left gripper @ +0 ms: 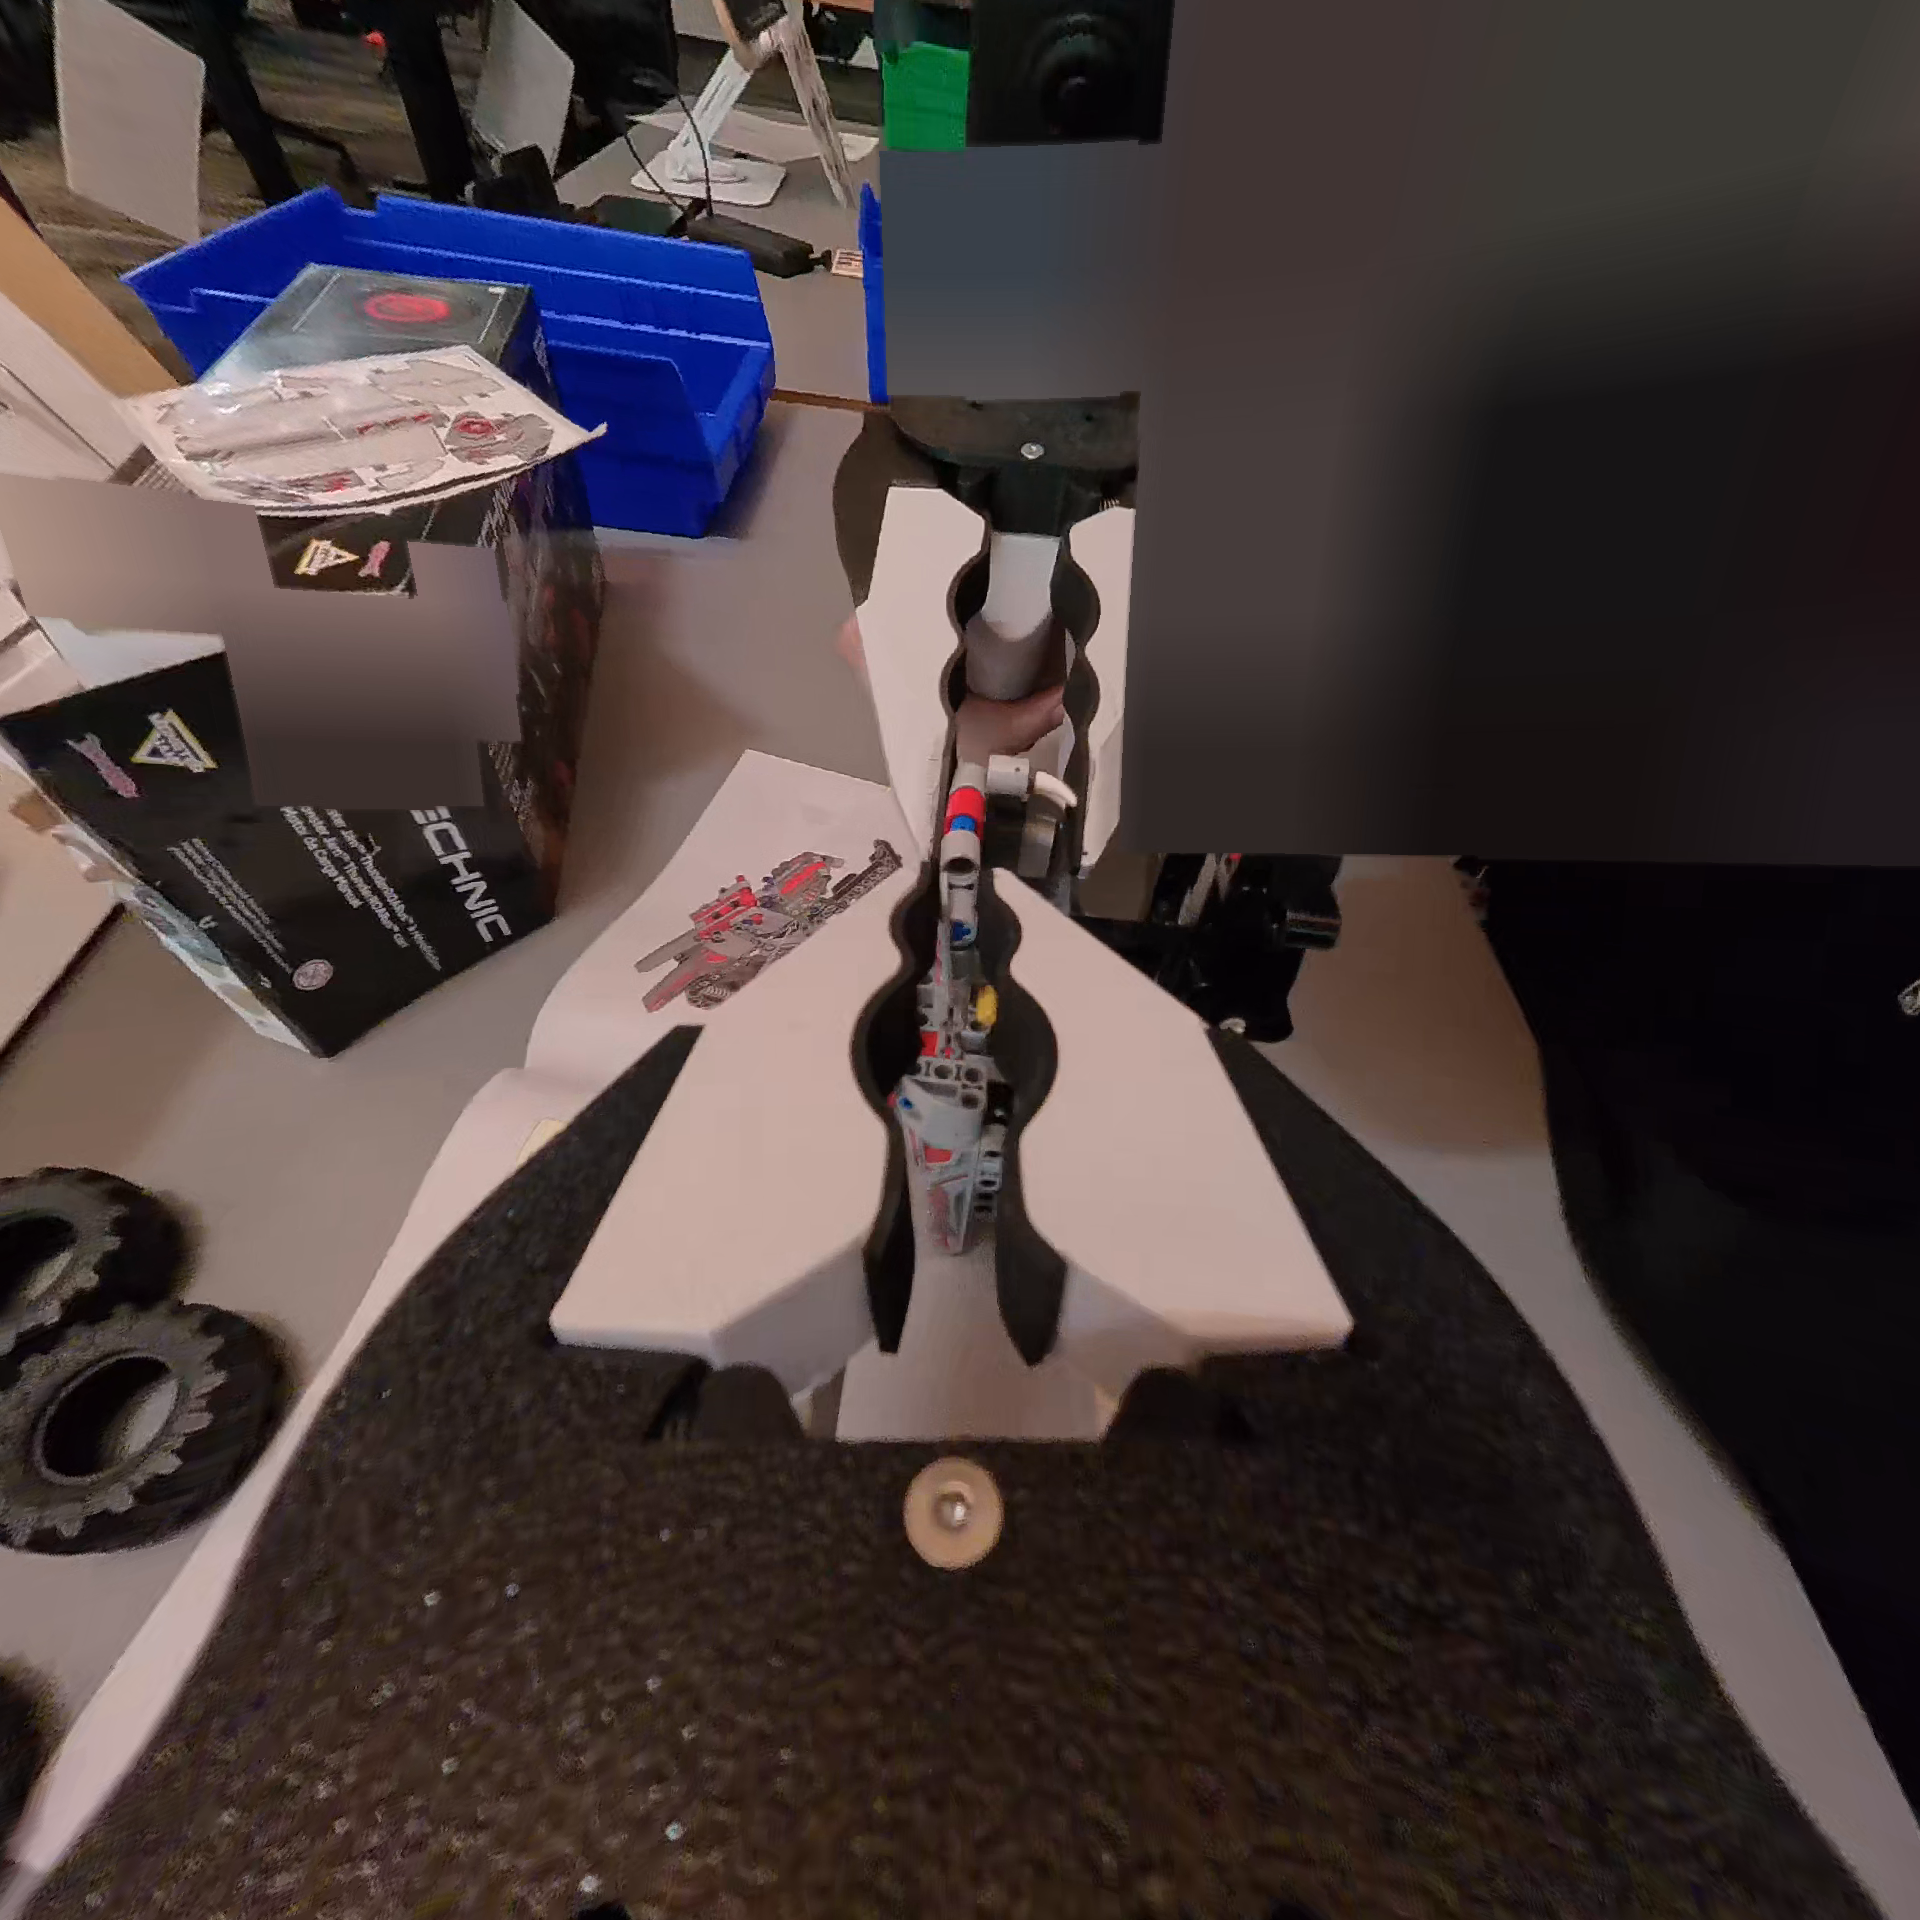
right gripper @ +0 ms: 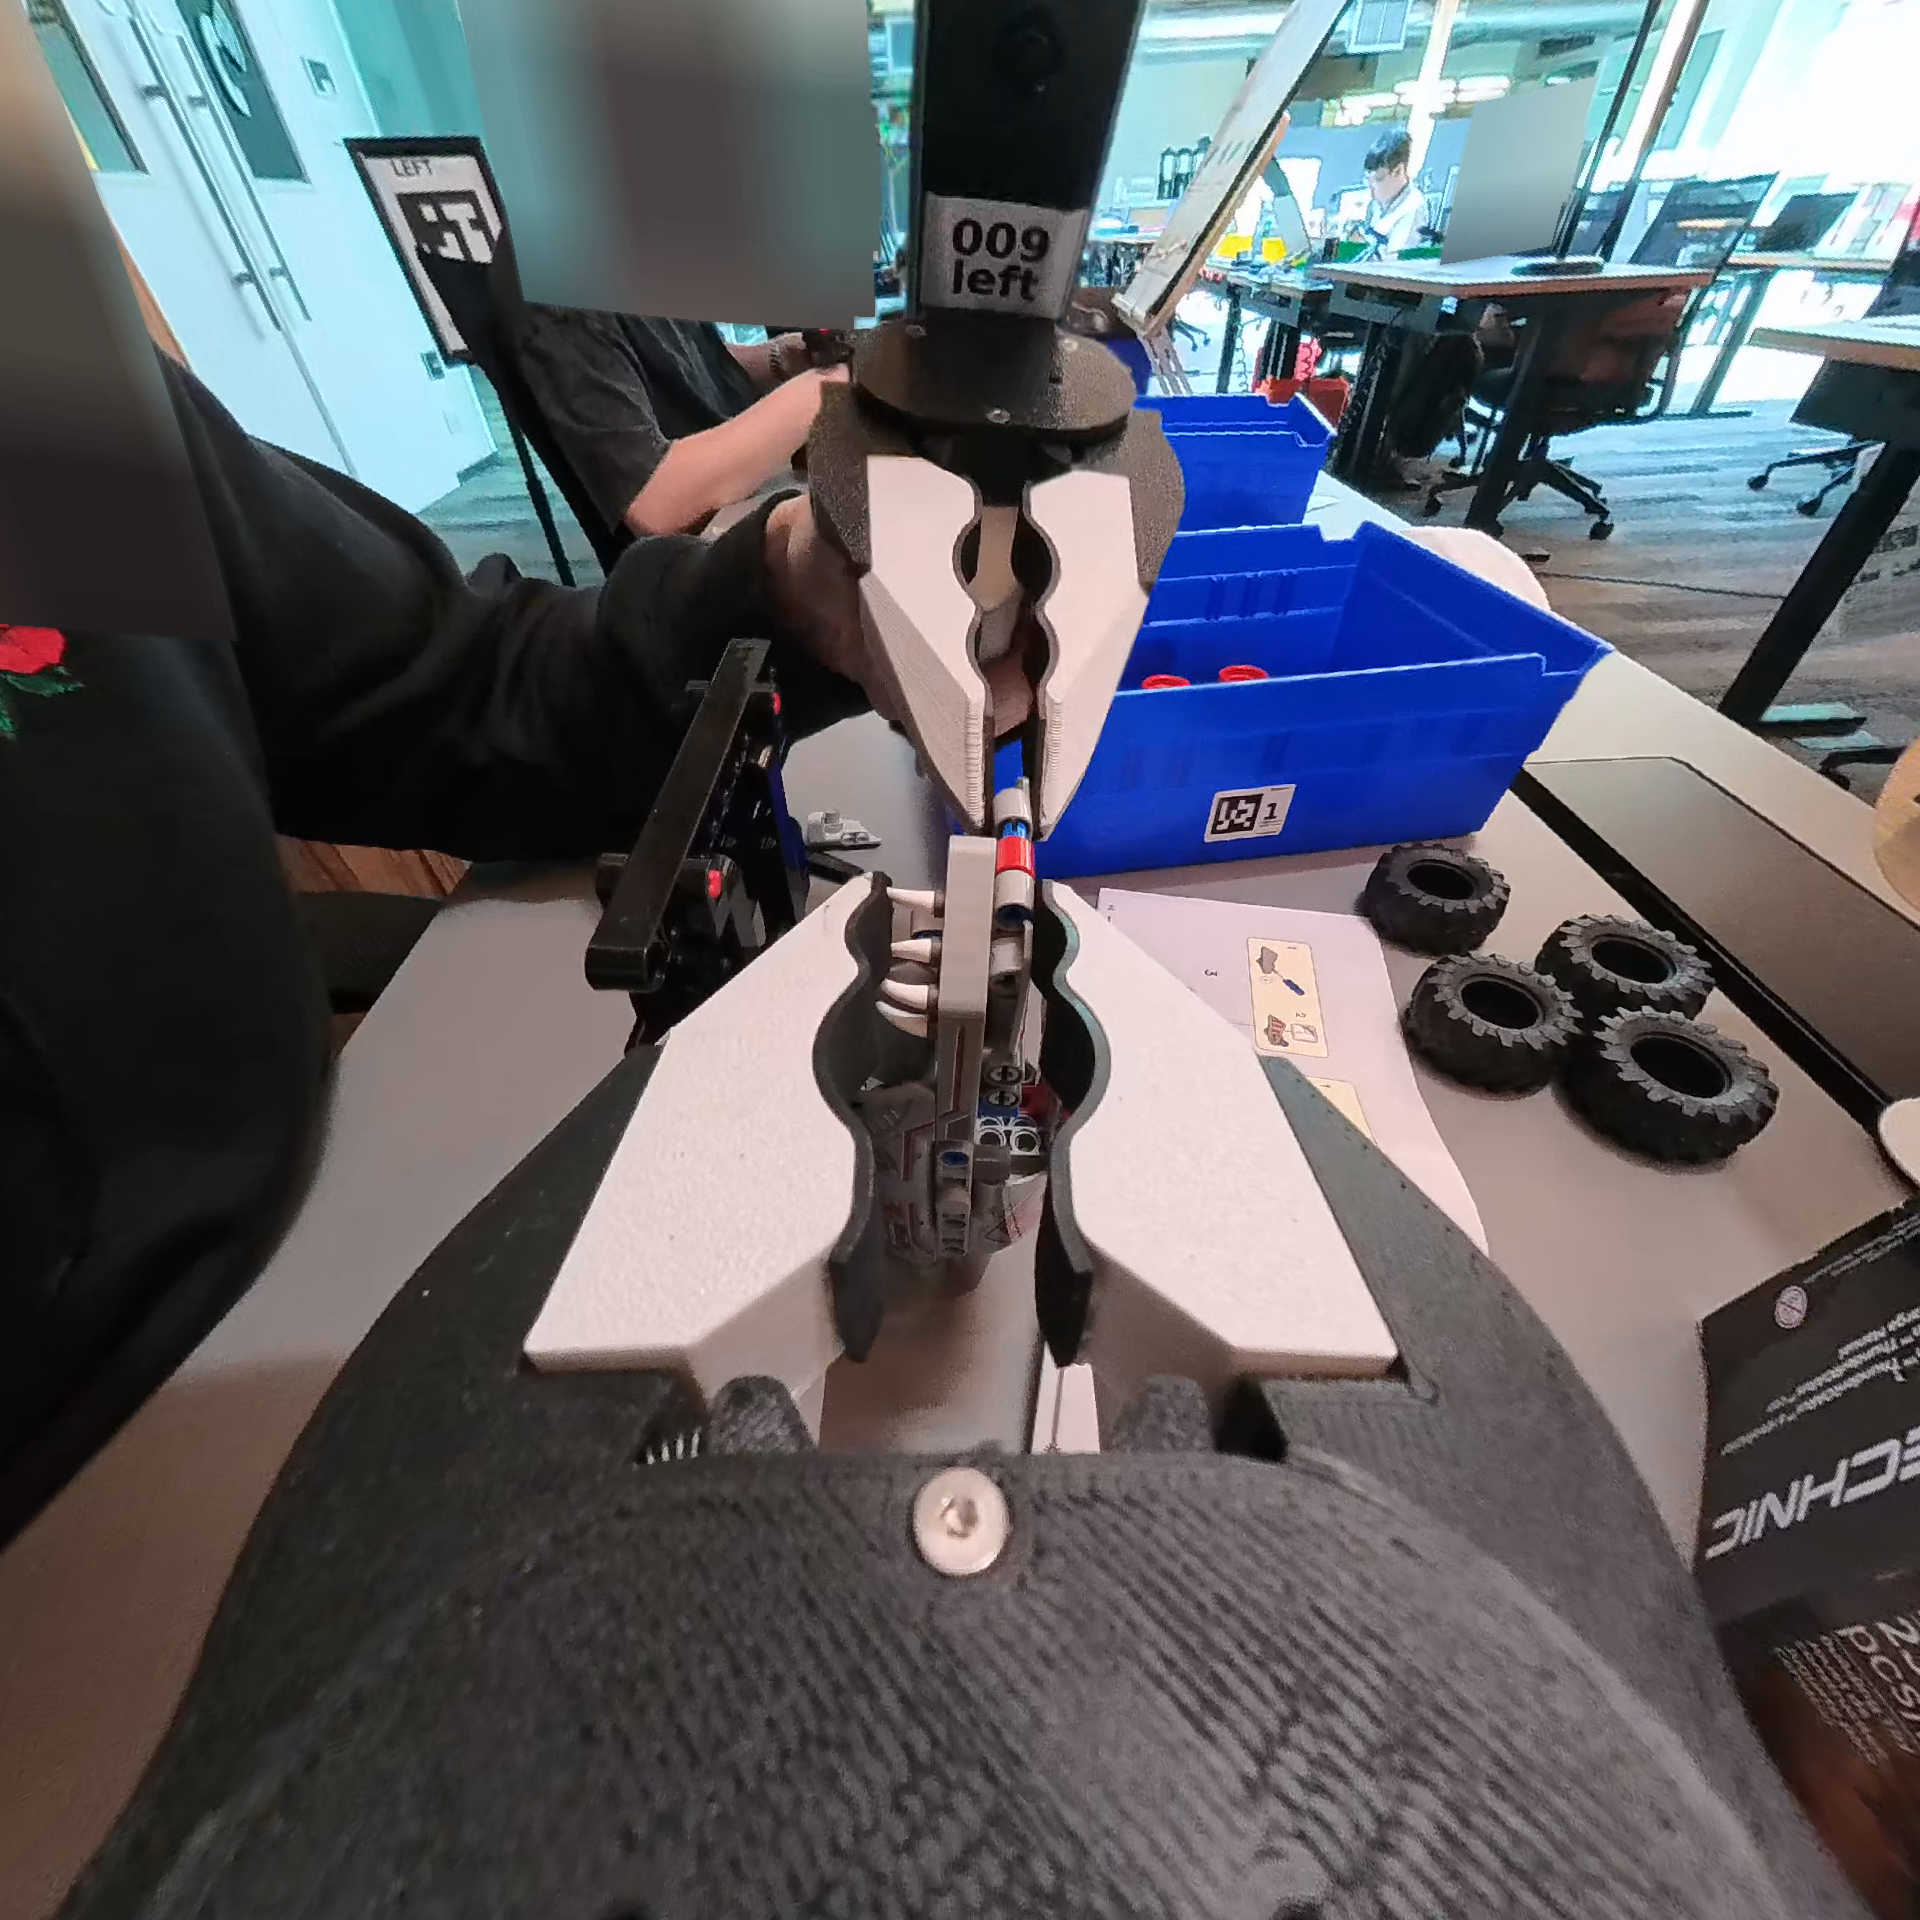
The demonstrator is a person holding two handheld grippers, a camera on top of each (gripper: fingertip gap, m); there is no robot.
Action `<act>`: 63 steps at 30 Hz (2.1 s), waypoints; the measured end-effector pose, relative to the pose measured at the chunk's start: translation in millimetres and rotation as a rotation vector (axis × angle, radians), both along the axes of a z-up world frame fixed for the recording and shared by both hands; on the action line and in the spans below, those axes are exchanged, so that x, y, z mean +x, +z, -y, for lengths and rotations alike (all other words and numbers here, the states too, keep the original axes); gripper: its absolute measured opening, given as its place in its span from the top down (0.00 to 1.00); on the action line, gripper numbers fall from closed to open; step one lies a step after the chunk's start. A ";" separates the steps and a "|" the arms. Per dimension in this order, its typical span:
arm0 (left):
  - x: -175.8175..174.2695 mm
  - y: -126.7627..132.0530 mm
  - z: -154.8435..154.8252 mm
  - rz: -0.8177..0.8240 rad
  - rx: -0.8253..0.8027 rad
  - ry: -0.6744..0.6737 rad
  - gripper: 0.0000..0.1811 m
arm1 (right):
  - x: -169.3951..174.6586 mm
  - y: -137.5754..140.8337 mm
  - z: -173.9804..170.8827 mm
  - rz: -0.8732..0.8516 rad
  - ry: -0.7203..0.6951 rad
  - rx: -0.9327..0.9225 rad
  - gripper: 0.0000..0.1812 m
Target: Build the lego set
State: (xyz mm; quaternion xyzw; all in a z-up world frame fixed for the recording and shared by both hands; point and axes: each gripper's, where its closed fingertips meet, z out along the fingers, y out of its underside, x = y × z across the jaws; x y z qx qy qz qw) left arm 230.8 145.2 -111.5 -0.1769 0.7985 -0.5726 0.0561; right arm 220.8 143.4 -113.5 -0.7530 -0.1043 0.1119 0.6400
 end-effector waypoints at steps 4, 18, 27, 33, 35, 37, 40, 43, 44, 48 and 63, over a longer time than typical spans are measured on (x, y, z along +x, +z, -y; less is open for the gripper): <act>-1.8 0.1 0.6 0.091 0.041 -0.019 0.98 | -1.7 0.1 0.2 -0.003 0.013 0.004 0.86; -8.7 0.6 5.5 0.140 0.092 -0.040 0.98 | -8.0 3.0 6.2 0.060 0.035 -0.041 0.83; -12.2 0.0 7.4 0.139 0.095 -0.060 0.98 | -8.3 11.8 8.2 0.001 0.036 -0.032 0.86; -10.5 0.1 6.9 0.146 0.097 -0.048 0.98 | -1.3 9.6 10.0 0.026 -0.010 -0.075 0.92; -10.6 0.1 7.5 0.148 0.097 -0.049 0.97 | -2.2 9.4 9.2 0.012 -0.012 -0.080 0.92; -11.3 -0.2 7.6 0.153 0.102 -0.053 0.97 | -3.9 9.2 9.1 -0.011 -0.004 -0.087 0.92; -10.7 -0.1 7.6 0.156 0.106 -0.047 0.98 | -3.9 9.0 8.7 -0.041 -0.010 -0.097 0.91; -10.3 -0.2 7.3 0.152 0.110 -0.041 0.98 | -3.7 8.8 8.0 -0.046 -0.020 -0.103 0.92; -10.6 -0.3 7.6 0.149 0.108 -0.042 0.98 | -4.0 8.4 8.2 -0.030 -0.023 -0.108 0.92; -11.2 0.1 8.0 0.140 0.102 -0.044 0.98 | -4.9 8.0 7.4 0.009 -0.038 -0.114 0.92; -9.1 0.3 6.5 0.085 0.055 -0.036 0.98 | -2.5 8.2 6.1 0.024 -0.050 -0.100 0.92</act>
